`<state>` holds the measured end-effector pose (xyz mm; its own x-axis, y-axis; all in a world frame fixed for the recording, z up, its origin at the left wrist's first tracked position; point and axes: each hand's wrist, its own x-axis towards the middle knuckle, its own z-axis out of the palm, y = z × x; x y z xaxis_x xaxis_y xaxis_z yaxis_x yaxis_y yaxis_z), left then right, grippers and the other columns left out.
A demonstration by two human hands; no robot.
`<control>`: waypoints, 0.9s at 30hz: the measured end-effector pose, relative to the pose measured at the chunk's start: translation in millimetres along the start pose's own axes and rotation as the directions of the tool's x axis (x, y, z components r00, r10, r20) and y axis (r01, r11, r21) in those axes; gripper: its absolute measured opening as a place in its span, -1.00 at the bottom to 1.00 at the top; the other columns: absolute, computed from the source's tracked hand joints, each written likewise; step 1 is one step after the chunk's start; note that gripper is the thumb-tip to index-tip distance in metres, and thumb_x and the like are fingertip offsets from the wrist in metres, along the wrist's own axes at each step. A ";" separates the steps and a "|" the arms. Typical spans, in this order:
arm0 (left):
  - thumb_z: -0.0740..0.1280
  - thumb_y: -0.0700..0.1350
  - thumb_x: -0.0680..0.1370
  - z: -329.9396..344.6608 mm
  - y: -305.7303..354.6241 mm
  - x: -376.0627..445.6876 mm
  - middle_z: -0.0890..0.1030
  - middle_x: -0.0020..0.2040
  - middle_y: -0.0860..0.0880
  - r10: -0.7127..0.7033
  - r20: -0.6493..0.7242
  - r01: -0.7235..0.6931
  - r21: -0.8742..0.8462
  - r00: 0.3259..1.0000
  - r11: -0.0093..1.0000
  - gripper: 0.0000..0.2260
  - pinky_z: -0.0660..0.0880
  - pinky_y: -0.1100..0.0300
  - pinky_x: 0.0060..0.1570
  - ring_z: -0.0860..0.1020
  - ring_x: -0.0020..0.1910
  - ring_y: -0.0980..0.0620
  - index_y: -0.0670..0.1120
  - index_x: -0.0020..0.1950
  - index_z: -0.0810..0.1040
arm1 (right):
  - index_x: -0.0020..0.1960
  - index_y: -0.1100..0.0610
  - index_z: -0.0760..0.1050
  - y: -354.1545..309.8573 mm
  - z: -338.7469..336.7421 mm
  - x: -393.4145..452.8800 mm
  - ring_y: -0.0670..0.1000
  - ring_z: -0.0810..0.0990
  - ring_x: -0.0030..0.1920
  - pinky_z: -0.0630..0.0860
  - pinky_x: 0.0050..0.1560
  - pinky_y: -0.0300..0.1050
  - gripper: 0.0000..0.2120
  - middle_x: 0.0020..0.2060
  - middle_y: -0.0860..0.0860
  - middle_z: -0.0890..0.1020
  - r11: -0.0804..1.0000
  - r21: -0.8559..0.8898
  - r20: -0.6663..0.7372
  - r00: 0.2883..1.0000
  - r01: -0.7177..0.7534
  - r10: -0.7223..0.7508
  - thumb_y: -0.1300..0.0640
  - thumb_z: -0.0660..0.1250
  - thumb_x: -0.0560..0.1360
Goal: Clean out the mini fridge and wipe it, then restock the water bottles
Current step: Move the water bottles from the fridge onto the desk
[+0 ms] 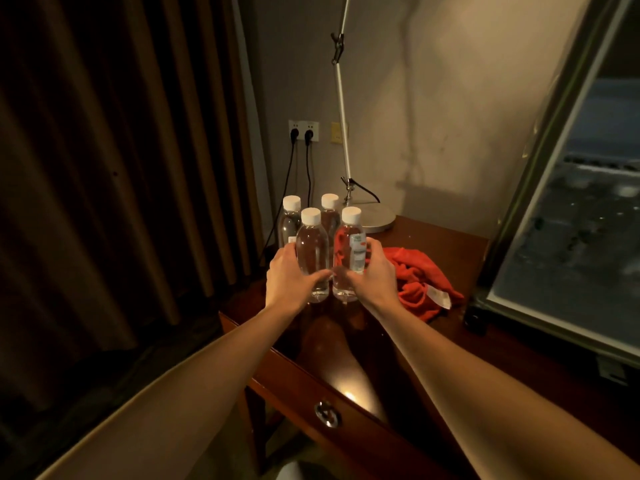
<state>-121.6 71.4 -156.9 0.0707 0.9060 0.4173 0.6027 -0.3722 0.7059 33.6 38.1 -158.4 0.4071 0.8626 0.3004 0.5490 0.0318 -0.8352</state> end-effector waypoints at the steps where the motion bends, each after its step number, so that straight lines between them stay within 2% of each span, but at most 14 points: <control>1: 0.59 0.13 0.32 -2.8 0.5 -2.4 0.58 0.10 0.00 -0.013 0.016 0.013 0.019 1.000 1.000 -0.43 0.48 0.15 0.03 0.53 0.11 0.03 -0.08 0.20 0.49 | 0.30 -0.01 0.37 -0.5 -4.1 -2.4 0.01 0.57 0.14 0.53 0.15 0.08 -0.29 0.11 -0.04 0.61 1.000 -0.013 0.003 1.000 0.003 -0.003 -0.10 0.60 0.26; 3: 0.58 0.18 0.32 -9.2 1.8 -8.4 0.58 0.08 0.00 -0.049 0.045 0.046 0.063 0.998 0.997 -0.42 0.52 0.12 0.00 0.56 0.07 0.00 -0.08 0.18 0.47 | 0.38 0.04 0.35 0.1 -14.8 -7.9 0.05 0.54 0.22 0.49 0.23 0.08 -0.22 0.18 0.02 0.59 0.999 -0.050 -0.002 1.000 -0.001 0.001 -0.08 0.60 0.27; 6: 0.54 0.15 0.38 -16.7 4.1 -22.2 0.56 0.04 -0.01 -0.079 0.099 0.064 0.143 0.992 0.988 -0.50 0.54 0.03 -0.07 0.57 0.01 -0.06 -0.07 0.11 0.40 | 0.43 0.11 0.34 2.0 -37.6 -22.8 0.09 0.49 0.29 0.43 0.30 0.04 -0.27 0.24 0.08 0.57 0.990 -0.139 -0.024 1.000 0.008 -0.012 0.00 0.56 0.36; 9: 0.47 0.13 0.45 -18.8 17.6 -40.2 0.58 -0.03 0.02 -0.002 0.143 -0.026 0.192 0.990 0.981 -0.62 0.57 0.02 -0.08 0.60 -0.04 -0.06 -0.05 0.06 0.42 | 0.41 0.11 0.37 2.5 -63.4 -42.4 0.07 0.53 0.26 0.47 0.28 0.05 -0.36 0.21 0.07 0.59 0.980 -0.195 -0.035 0.999 0.034 -0.042 0.03 0.52 0.41; 14: 0.34 0.22 0.45 -4.0 65.8 -66.0 0.62 0.03 -0.04 0.170 0.237 -0.216 0.180 0.956 0.960 -0.59 0.57 -0.02 -0.02 0.61 0.00 -0.07 -0.06 0.11 0.50 | 0.36 -0.03 0.42 12.0 -116.9 -71.8 0.06 0.60 0.18 0.53 0.18 0.01 -0.44 0.14 0.04 0.64 0.957 -0.289 -0.036 0.999 0.001 -0.012 0.00 0.47 0.39; 16: 0.36 0.18 0.46 7.1 91.9 -75.0 0.63 0.08 -0.09 0.231 0.279 -0.284 0.167 0.932 0.944 -0.60 0.55 -0.02 0.02 0.60 0.07 -0.13 -0.06 0.15 0.52 | 0.36 0.01 0.42 16.4 -145.6 -83.3 0.10 0.58 0.20 0.52 0.15 -0.03 -0.48 0.15 0.05 0.63 0.930 -0.368 -0.030 0.999 -0.023 0.013 -0.06 0.43 0.44; 18: 0.36 0.16 0.48 21.1 117.8 -83.6 0.64 0.11 -0.10 0.287 0.319 -0.351 0.163 0.903 0.922 -0.62 0.53 0.00 0.03 0.58 0.11 -0.13 -0.05 0.17 0.54 | 0.45 0.04 0.34 25.7 -176.2 -91.2 0.13 0.49 0.30 0.47 0.22 0.00 -0.39 0.28 0.06 0.55 0.885 -0.459 -0.038 0.997 -0.081 0.072 -0.14 0.39 0.48; 21: 0.27 0.19 0.46 43.9 155.4 -93.3 0.64 0.07 0.00 0.356 0.373 -0.429 0.131 0.857 0.894 -0.68 0.51 0.07 -0.01 0.58 0.11 -0.06 0.02 0.06 0.58 | 0.54 0.02 0.19 44.7 -223.6 -98.3 0.10 0.36 0.42 0.40 0.34 0.06 -0.31 0.45 0.01 0.39 0.811 -0.568 -0.043 0.989 -0.139 0.139 -0.10 0.37 0.51; 24: 0.28 0.21 0.49 72.3 189.4 -97.3 0.57 0.24 -0.05 0.437 0.470 -0.553 0.139 0.767 0.822 -0.54 0.46 0.03 0.18 0.50 0.27 -0.09 -0.07 0.23 0.55 | 0.54 0.04 0.18 59.0 -270.5 -101.3 0.13 0.34 0.42 0.39 0.34 0.09 -0.33 0.44 0.04 0.37 0.737 -0.646 -0.082 0.978 -0.199 0.192 -0.11 0.35 0.53; 27: 0.29 0.21 0.53 102.4 219.2 -100.6 0.46 0.41 -0.06 0.498 0.493 -0.626 0.128 0.713 0.769 -0.46 0.39 0.07 0.29 0.41 0.39 -0.08 -0.09 0.39 0.46 | 0.47 0.07 0.28 74.0 -309.7 -100.6 0.16 0.45 0.32 0.47 0.24 0.06 -0.39 0.34 0.10 0.47 0.707 -0.651 -0.158 0.960 -0.277 0.230 -0.10 0.36 0.51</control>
<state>84.8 -80.7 -102.7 0.7428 0.5601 0.3667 0.5213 -0.8276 0.2080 259.4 -202.7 -107.8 0.6327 0.7558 0.1686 0.7506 -0.5449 -0.3739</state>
